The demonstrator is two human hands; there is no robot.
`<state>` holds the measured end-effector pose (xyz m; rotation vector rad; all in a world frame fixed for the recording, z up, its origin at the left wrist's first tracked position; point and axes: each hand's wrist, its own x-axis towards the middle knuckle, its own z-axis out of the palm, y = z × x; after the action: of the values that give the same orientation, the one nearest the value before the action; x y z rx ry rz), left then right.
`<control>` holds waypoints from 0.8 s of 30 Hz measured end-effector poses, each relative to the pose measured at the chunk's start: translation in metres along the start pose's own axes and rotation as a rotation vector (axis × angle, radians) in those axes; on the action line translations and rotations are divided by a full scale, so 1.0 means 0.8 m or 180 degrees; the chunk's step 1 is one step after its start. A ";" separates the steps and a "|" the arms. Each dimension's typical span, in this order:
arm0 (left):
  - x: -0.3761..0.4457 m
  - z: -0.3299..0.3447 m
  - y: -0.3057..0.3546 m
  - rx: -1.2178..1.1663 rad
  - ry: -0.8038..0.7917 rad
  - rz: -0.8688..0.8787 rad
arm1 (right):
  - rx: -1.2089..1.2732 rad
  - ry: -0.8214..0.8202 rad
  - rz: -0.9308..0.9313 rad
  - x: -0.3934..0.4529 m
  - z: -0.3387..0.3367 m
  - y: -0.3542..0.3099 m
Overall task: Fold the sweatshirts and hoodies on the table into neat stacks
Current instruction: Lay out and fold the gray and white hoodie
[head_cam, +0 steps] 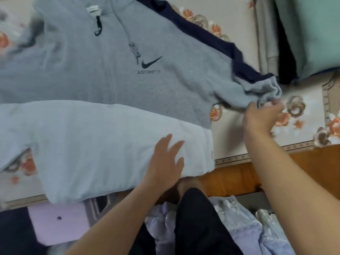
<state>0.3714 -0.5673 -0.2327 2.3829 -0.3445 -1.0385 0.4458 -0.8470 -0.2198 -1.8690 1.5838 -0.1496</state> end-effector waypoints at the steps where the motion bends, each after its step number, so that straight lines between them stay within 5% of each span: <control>1: -0.018 -0.008 -0.028 -0.0295 0.0371 -0.0247 | -0.0156 -0.0239 0.0017 -0.029 0.009 0.017; 5: -0.111 -0.052 -0.181 -0.0273 0.1303 -0.1643 | -0.1095 -0.1071 0.0095 -0.134 0.028 0.091; 8: -0.183 -0.097 -0.280 -0.0644 0.1402 -0.2940 | -0.1228 -0.1308 0.0049 -0.181 0.027 0.130; 10: -0.208 -0.117 -0.323 -0.0991 0.1177 -0.3285 | -0.1540 -0.1395 -0.0069 -0.194 0.020 0.141; 13: -0.212 -0.135 -0.341 -0.1230 0.0761 -0.3054 | -0.1375 -0.1136 -0.0006 -0.205 0.001 0.134; 18: -0.222 -0.125 -0.339 -0.1660 0.1062 -0.2701 | -0.1558 -0.0597 -0.0654 -0.209 -0.034 0.121; 24: -0.242 -0.105 -0.369 -0.1835 0.0284 -0.2756 | -0.2130 -0.1164 -0.0366 -0.196 -0.020 0.140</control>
<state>0.3108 -0.2091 -0.2287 2.0044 0.9751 -1.1496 0.3044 -0.7150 -0.2181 -2.3092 1.3581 0.7167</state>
